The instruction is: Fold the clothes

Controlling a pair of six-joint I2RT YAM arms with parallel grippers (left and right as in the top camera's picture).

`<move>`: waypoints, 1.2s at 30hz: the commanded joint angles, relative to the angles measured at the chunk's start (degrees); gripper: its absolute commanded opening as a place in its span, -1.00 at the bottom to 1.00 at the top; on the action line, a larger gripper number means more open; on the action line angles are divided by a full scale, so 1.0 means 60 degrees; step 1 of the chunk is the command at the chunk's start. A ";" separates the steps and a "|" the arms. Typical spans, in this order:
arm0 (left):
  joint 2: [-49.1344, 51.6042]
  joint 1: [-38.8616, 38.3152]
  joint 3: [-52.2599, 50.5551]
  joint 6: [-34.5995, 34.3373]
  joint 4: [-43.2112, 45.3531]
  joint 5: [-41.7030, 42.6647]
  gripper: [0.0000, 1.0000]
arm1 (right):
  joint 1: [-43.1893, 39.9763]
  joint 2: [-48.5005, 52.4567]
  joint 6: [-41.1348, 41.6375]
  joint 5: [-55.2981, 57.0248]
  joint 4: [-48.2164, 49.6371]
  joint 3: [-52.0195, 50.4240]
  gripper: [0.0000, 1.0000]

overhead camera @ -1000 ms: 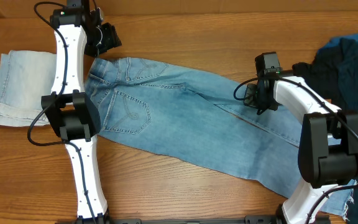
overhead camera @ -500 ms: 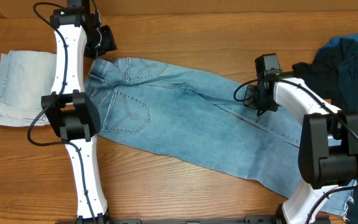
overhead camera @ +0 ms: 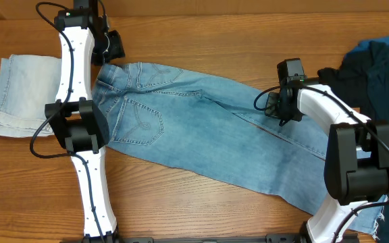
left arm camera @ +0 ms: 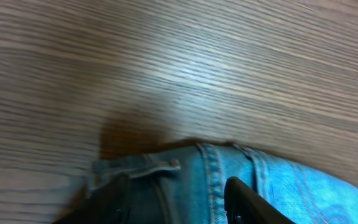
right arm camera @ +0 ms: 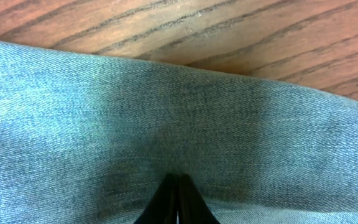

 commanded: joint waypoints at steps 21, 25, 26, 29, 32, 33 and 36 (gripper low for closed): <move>0.0084 -0.0004 0.0004 -0.0568 -0.1042 0.1588 -0.92 | -0.0025 -0.0004 0.0324 0.0098 -0.0273 -0.0313 -0.78; 0.0073 0.0033 0.0044 -0.0561 -0.0430 0.2127 -0.92 | -0.0025 -0.0004 0.0324 0.0095 -0.0280 -0.0313 -0.77; 0.0047 0.0062 0.0066 -0.0543 -0.0255 0.2404 -0.92 | -0.0025 -0.0004 0.0321 0.0098 -0.0277 -0.0313 -0.78; 0.0025 0.0204 0.0426 -0.0484 0.0240 0.3472 -0.92 | -0.0025 -0.0004 0.0321 0.0098 -0.0277 -0.0313 -0.79; 0.0025 0.0423 0.1133 -0.0484 0.0809 0.4331 -0.92 | -0.0025 -0.0004 0.0317 0.0098 -0.0277 -0.0313 -0.86; 0.0025 0.0492 0.1392 -0.0477 0.0969 0.4335 -0.92 | -0.0025 -0.0004 0.0306 0.0098 -0.0277 -0.0313 -0.85; 0.0025 0.0583 0.1847 -0.0266 0.1144 0.4328 -0.92 | -0.0025 -0.0004 0.0284 0.0098 -0.0277 -0.0313 -0.85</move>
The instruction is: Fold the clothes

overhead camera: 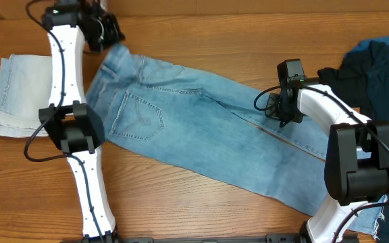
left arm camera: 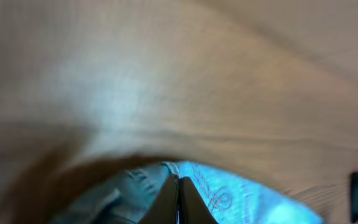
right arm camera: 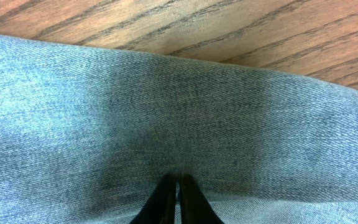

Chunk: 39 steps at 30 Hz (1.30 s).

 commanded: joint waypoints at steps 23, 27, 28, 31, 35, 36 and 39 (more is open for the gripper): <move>0.0091 0.0273 0.0266 0.0466 0.0922 -0.2470 -0.92 | -0.0029 0.0011 -0.0583 0.0058 0.1439 -0.0288 -0.92; -0.0153 0.0131 0.0863 0.0499 0.1042 -0.2080 -0.92 | -0.0029 0.0011 -0.0710 -0.0608 0.2073 -0.0288 -0.92; -0.0229 0.0076 0.1009 0.0546 0.0852 -0.2062 -0.92 | -0.0029 0.0011 -0.0758 -0.0973 0.2251 -0.0288 -0.92; -0.0466 -0.0131 0.1206 0.0659 -0.0029 -0.2047 -0.92 | -0.0029 0.0011 -0.0747 -0.1377 0.2710 -0.0288 -0.92; -0.0641 -0.0725 0.1206 0.1818 -0.1053 -0.2076 -0.92 | -0.0033 0.0000 -0.0758 -0.1362 0.2732 0.0120 -0.92; -0.0641 -0.0896 0.1206 0.2116 -0.1242 -0.2167 -0.92 | -0.0033 -0.0018 -0.0761 -0.1355 0.2492 0.0390 -0.92; -0.0641 -0.1402 0.1202 0.2488 -0.1843 -0.3300 -0.92 | -0.0033 -0.0120 -0.0761 -0.1341 0.1446 0.1490 -0.92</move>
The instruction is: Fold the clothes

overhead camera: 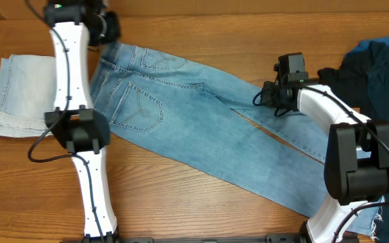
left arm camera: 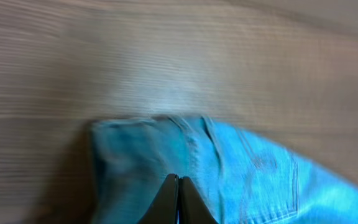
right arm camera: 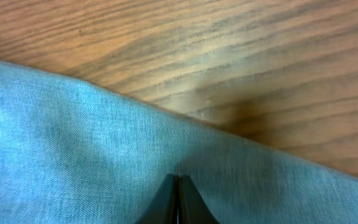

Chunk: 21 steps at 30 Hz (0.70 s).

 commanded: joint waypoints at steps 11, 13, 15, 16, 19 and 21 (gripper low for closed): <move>-0.0426 -0.1071 -0.0441 0.0087 -0.2222 -0.3020 -0.92 | -0.0044 -0.0273 -0.0080 -0.0135 -0.4018 0.4058 -0.92; -0.0426 -0.1071 -0.0863 -0.0044 -0.2477 -0.3024 -0.92 | -0.0047 -0.0339 -0.0113 -0.0131 -0.4211 0.4244 -0.92; -0.0426 -0.1071 -0.1435 -0.0058 -0.2714 -0.3024 -0.92 | -0.0047 -0.0444 -0.0109 -0.0131 -0.4462 0.4532 -0.92; -0.0426 -0.1071 -0.1632 -0.0124 -0.2769 -0.3053 -0.92 | -0.0047 -0.0474 -0.0109 -0.0131 -0.4586 0.4648 -0.92; -0.0426 -0.1071 -0.2047 -0.0324 -0.2903 -0.3136 -0.92 | -0.0047 -0.0484 -0.0219 -0.0135 -0.4958 0.4965 -0.92; -0.0426 -0.1071 -0.2317 -0.0659 -0.3027 -0.3479 -0.92 | -0.0051 -0.0488 -0.0492 -0.0131 -0.5202 0.5136 -0.92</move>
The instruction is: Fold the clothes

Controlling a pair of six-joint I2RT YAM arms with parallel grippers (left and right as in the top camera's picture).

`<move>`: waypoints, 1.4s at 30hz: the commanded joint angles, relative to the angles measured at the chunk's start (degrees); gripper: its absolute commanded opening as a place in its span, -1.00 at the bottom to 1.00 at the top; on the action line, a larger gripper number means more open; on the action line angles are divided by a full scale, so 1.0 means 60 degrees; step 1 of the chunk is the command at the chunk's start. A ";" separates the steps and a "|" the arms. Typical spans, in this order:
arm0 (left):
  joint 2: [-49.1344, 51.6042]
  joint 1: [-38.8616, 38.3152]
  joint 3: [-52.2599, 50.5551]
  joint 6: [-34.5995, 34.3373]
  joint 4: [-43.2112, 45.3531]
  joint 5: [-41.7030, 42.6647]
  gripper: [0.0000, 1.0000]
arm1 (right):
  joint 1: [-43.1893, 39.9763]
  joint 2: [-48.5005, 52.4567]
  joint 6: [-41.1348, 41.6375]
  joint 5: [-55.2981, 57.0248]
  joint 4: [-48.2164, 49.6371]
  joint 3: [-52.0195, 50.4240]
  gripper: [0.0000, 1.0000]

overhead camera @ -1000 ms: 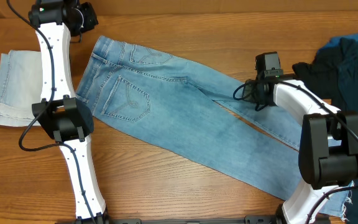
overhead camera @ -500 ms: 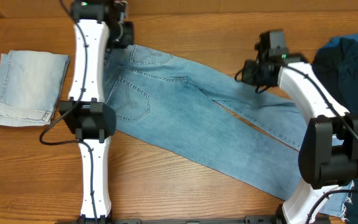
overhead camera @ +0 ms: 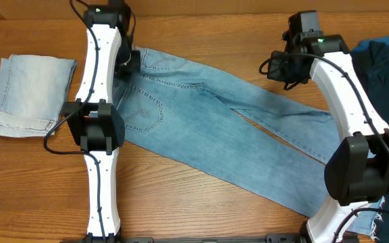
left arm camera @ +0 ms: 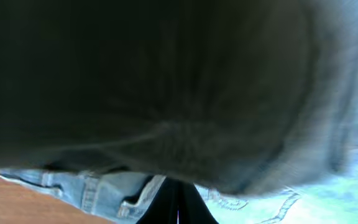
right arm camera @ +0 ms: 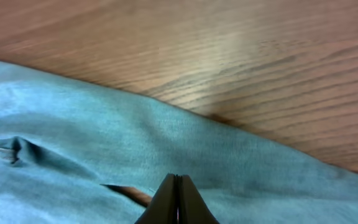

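Note:
Light blue jeans [overhead camera: 215,128] lie spread out slantwise on the wooden table [overhead camera: 201,34], waist at the upper left, legs running to the lower right. My left gripper [overhead camera: 128,62] is at the waistband, shut on its denim. In the left wrist view the gripper [left arm camera: 178,205] shows shut tips, a belt loop [left arm camera: 135,199] beside them and a dark blur over the upper frame. My right gripper [overhead camera: 290,67] hangs above the upper leg's far edge. It is shut [right arm camera: 178,199], with nothing seen in it and the jeans [right arm camera: 73,143] below.
A folded pale denim piece [overhead camera: 29,94] lies at the far left. A heap of dark blue clothes [overhead camera: 383,74] fills the right edge. A sliver of wood [right arm camera: 129,194] shows between the two legs. Both arms' bases stand at the near edge.
My left gripper went from the far left corner of the waist to a spot nearer and further right, over the waistband. My right gripper stands higher and further back, clear of the leg.
At first my left gripper was open at the waistband and my right was shut on the leg. Then the left was shut on the waistband and the jeans lay further back. Now the left sits over the waist and the right is off the cloth.

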 commanded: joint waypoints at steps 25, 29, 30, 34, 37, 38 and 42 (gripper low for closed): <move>-0.0379 0.0204 -0.5187 -0.1701 0.2470 -0.1082 -0.92 | -0.0419 -0.0437 -0.1005 -0.0040 -0.0889 0.0550 -0.46; -0.0379 0.0208 -0.5905 -0.1832 0.1792 -0.0805 -0.92 | -0.0419 -0.0437 -0.1005 -0.0036 -0.0929 0.0550 -0.38; -0.0379 0.0208 -0.5927 -0.1829 0.1610 -0.0586 -0.92 | -0.0419 -0.0437 -0.1005 -0.0036 -0.0943 0.0550 -0.35; -0.0386 0.0211 -0.5923 -0.1821 0.0692 0.0368 -0.91 | -0.0423 -0.0437 -0.1005 -0.0036 -0.1005 0.0550 -0.15; -0.0506 0.0211 -0.5880 -0.1821 0.0525 0.0375 -0.91 | -0.0423 -0.0437 -0.1002 -0.0033 -0.1162 0.0550 0.04; -0.0594 0.0211 -0.5785 -0.1821 0.0528 0.0474 -0.92 | -0.0419 -0.0437 -0.0994 -0.0033 -0.1246 0.0550 0.11; -0.1322 0.0211 -0.4827 -0.1818 0.0525 0.0736 -0.81 | -0.0423 -0.0437 -0.0262 0.0546 -0.1796 0.0674 0.29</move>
